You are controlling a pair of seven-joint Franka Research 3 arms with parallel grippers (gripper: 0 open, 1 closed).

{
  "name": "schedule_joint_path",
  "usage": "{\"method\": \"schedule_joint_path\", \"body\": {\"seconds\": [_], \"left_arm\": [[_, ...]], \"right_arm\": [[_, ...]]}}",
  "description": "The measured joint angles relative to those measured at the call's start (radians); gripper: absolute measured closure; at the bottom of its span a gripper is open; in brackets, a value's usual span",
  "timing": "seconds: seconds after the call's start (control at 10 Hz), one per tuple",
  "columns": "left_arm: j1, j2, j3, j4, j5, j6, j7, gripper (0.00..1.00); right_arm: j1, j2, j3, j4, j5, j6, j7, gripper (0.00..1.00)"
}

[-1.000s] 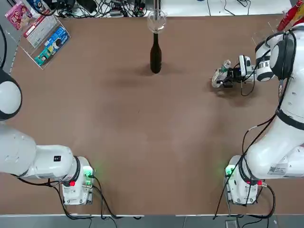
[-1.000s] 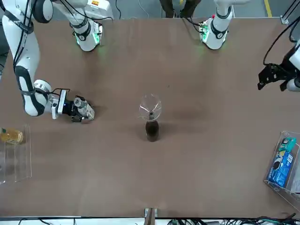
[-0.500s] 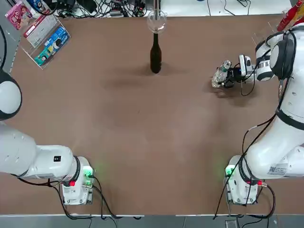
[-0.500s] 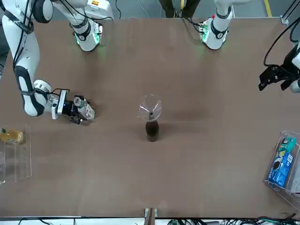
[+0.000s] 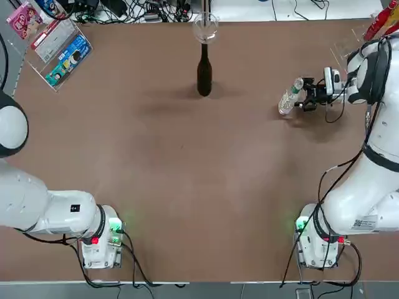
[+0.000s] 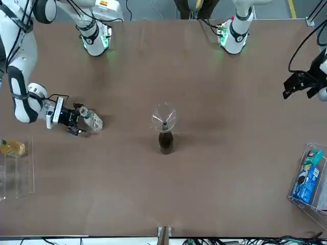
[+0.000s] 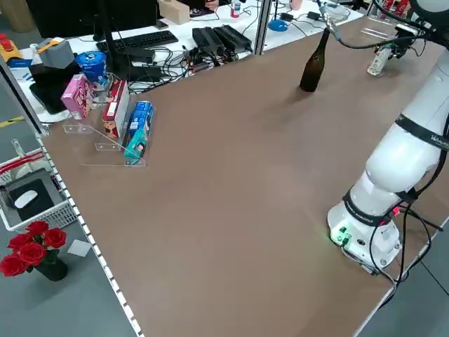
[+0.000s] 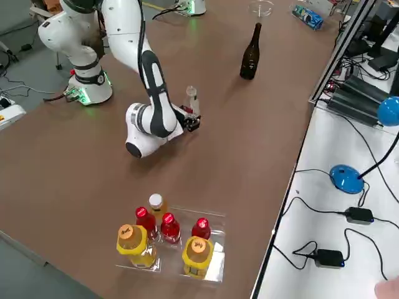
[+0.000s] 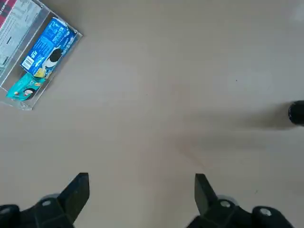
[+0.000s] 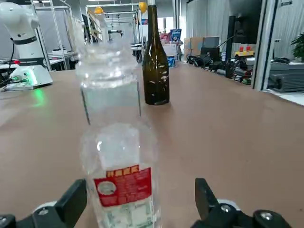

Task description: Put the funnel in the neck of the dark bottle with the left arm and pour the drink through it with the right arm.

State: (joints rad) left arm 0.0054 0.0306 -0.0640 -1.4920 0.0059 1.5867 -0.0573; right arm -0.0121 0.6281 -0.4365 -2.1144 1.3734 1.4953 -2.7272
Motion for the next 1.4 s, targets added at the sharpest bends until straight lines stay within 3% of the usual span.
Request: {"method": "schedule_joint_path", "body": {"seconds": [0.4, 0.6, 0.9, 1.2, 1.4], "left_arm": [[0.000, 0.000, 0.001, 0.000, 0.000, 0.000, 0.000, 0.02], [0.000, 0.000, 0.001, 0.000, 0.000, 0.000, 0.000, 0.02], [0.000, 0.000, 0.001, 0.000, 0.000, 0.000, 0.000, 0.02], [0.000, 0.000, 0.001, 0.002, 0.000, 0.000, 0.000, 0.02], [0.000, 0.000, 0.001, 0.002, 0.000, 0.000, 0.000, 0.02]], "right_arm": [[0.009, -0.077, -0.069, -0.001, -0.048, -0.003, 0.069, 0.00], [0.012, -0.142, -0.111, 0.001, -0.125, -0.006, 0.197, 0.00], [0.014, -0.309, -0.147, 0.026, -0.276, 0.028, 0.530, 0.00], [0.023, -0.489, -0.146, 0.123, -0.500, 0.083, 0.982, 0.00], [0.034, -0.566, -0.121, 0.196, -0.626, 0.087, 1.259, 0.00]]}}
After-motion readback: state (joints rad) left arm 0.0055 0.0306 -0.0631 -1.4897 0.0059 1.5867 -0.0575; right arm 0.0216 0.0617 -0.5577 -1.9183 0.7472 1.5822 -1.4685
